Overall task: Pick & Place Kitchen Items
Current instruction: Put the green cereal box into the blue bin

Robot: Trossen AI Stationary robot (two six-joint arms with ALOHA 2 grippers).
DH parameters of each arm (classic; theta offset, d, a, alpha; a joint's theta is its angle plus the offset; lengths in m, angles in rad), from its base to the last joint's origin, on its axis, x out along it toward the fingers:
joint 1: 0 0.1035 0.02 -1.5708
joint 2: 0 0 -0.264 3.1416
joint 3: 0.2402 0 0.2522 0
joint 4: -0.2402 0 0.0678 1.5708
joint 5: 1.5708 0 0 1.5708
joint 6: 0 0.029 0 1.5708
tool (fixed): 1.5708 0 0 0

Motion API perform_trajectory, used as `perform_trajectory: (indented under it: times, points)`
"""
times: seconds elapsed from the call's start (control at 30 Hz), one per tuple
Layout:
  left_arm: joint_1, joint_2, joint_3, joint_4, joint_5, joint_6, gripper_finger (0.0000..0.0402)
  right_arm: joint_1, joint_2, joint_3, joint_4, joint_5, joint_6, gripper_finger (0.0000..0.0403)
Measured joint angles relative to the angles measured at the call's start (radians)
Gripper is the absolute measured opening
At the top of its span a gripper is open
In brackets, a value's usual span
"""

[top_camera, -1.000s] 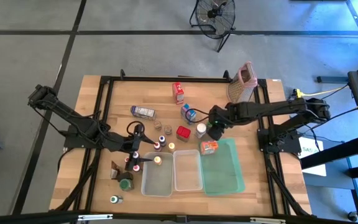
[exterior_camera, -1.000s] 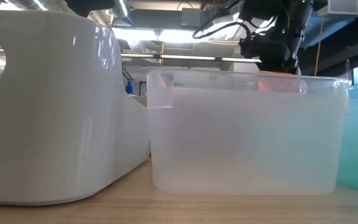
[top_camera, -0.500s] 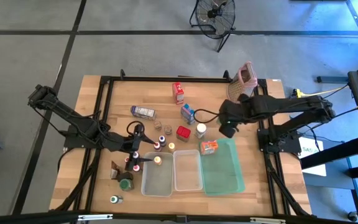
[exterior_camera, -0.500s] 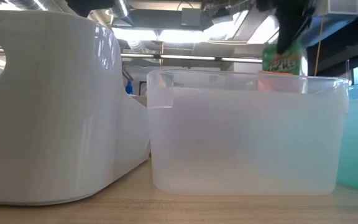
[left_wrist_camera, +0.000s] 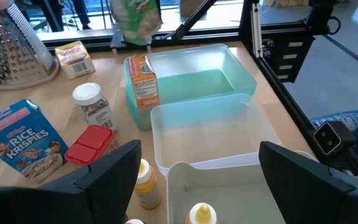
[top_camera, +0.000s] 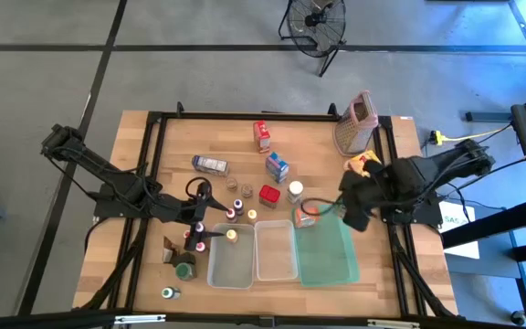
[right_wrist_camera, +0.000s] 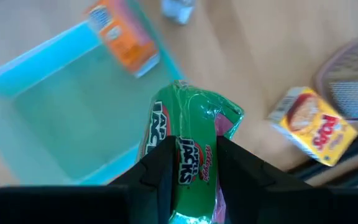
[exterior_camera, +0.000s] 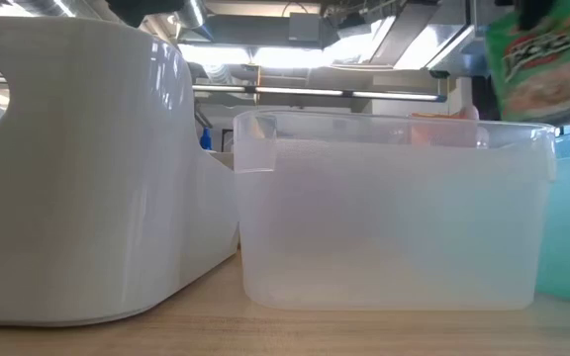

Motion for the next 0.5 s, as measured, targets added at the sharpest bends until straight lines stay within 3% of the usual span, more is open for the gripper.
perform_trajectory:
  times: [0.27,0.5]
  points:
    - [0.0,0.0,0.0,0.0,-0.078,-0.001,0.0322,0.203,0.006,-0.036,0.049,-0.004,0.066,0.011]
    - [0.0,0.0,0.0,0.0,-0.096,-0.008,0.0322,0.272,0.006,-0.143,0.226,0.101,-0.08,0.011]
